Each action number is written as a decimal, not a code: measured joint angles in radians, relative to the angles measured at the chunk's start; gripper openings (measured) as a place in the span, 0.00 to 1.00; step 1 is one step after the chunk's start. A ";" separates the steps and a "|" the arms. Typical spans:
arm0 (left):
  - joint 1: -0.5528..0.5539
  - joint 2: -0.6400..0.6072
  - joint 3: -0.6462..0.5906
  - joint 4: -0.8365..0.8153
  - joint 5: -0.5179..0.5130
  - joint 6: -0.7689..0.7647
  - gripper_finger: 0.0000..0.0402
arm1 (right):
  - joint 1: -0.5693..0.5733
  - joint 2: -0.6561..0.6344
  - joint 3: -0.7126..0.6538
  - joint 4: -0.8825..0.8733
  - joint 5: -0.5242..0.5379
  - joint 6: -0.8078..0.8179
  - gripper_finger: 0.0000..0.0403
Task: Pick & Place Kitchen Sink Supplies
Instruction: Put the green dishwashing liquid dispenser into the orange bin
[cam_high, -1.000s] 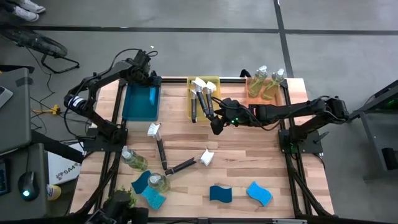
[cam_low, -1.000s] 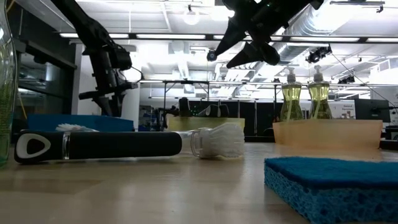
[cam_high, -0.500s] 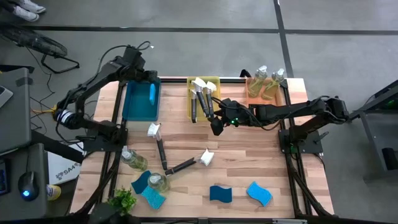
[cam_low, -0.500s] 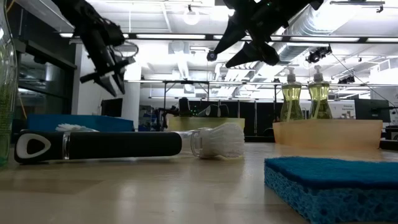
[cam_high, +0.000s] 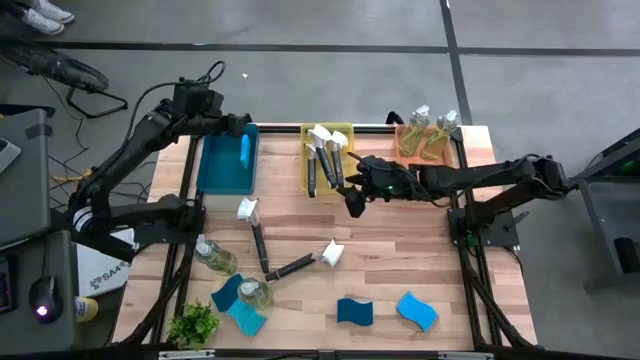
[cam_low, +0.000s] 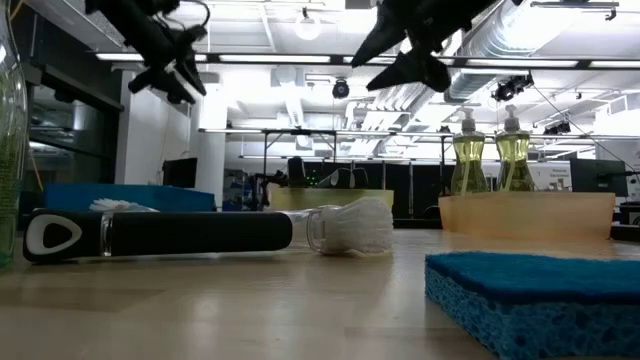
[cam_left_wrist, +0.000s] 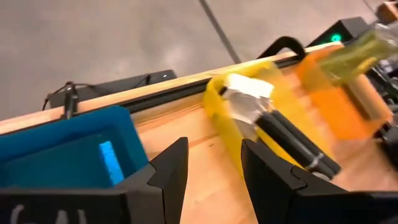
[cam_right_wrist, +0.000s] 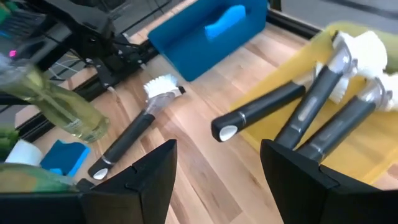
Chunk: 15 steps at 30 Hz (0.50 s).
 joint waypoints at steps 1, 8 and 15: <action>-0.020 -0.010 0.000 0.000 -0.006 -0.005 0.36 | 0.000 -0.011 0.000 0.000 -0.004 -0.012 0.56; -0.168 -0.074 0.000 -0.015 -0.022 -0.060 0.36 | 0.000 -0.090 0.000 -0.043 -0.025 -0.033 0.56; -0.303 -0.142 0.000 -0.130 -0.098 -0.135 0.36 | 0.000 -0.161 0.000 -0.146 -0.031 -0.033 0.56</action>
